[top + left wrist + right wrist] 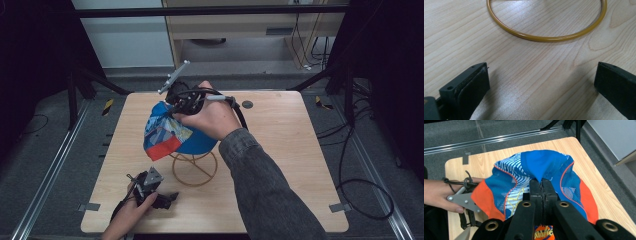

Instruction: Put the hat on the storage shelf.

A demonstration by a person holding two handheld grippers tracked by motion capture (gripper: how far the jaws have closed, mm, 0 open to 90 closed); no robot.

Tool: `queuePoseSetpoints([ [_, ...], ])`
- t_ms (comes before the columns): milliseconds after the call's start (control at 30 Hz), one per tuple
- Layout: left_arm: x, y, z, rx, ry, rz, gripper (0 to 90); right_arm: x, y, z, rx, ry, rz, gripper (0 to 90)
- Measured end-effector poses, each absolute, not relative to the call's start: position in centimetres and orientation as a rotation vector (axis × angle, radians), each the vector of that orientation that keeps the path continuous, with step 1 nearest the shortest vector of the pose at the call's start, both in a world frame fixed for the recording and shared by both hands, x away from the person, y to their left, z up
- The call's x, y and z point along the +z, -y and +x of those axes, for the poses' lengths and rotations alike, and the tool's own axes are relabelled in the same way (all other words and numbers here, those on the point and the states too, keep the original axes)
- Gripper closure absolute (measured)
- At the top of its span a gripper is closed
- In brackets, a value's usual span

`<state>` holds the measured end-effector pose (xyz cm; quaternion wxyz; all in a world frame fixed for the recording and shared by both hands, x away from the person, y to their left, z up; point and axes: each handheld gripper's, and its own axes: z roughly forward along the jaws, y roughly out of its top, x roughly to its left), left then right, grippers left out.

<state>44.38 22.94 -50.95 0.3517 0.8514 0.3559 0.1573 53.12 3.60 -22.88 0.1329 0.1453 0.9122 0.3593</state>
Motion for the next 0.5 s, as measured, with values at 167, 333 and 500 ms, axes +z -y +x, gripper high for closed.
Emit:
queuePoseSetpoints([
  [167,-50.94,-22.95,44.38,0.409,-0.921,2.206,0.0,-22.8,-3.4,53.08,1.043,-2.642,0.423,89.1],
  [333,-50.94,-22.95,44.37,0.409,-0.921,2.206,0.0,-22.83,-3.24,53.16,1.046,-2.643,0.435,88.5],
  [500,-50.94,-22.94,44.37,0.41,-0.921,2.206,0.0,-22.96,-3.45,53.0,1.044,-2.647,0.426,85.8],
])
